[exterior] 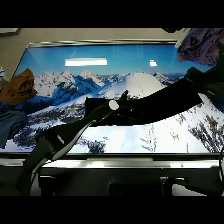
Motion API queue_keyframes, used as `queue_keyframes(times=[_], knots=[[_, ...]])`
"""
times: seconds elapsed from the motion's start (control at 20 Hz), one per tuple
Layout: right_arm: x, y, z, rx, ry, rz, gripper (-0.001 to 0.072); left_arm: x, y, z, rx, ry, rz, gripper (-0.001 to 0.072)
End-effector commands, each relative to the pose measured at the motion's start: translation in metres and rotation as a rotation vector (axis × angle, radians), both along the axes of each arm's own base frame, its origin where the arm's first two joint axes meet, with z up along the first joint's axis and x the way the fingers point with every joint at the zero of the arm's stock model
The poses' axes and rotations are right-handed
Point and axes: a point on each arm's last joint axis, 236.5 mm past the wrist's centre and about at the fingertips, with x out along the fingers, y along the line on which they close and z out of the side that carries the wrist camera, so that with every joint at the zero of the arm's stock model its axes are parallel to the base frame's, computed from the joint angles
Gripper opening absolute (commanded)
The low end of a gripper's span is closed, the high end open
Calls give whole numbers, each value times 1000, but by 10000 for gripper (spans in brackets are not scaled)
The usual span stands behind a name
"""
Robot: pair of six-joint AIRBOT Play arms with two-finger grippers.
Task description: Fold the clothes and pants, and hang the long-sleeved shirts on hangers.
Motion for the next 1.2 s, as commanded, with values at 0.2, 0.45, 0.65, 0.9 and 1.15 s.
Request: queue_keyframes(times=[0.2,0.45,0.65,0.9,1.15], knots=[[-4,-11,8,-49,3,-17,32,2,-9,9,-62,56,-33,14],[0,4,11,37,-5,-75,32,49,105,51,152,-67,-104,12],[10,61,16,85,-30,-51,31,86,249,106,428,-176,-50,14],[14,153,7,60,-49,-14,31,88,397,171,599,-176,110,15],[12,241,-32,82,-2,37,31,88,479,209,624,-187,285,16]])
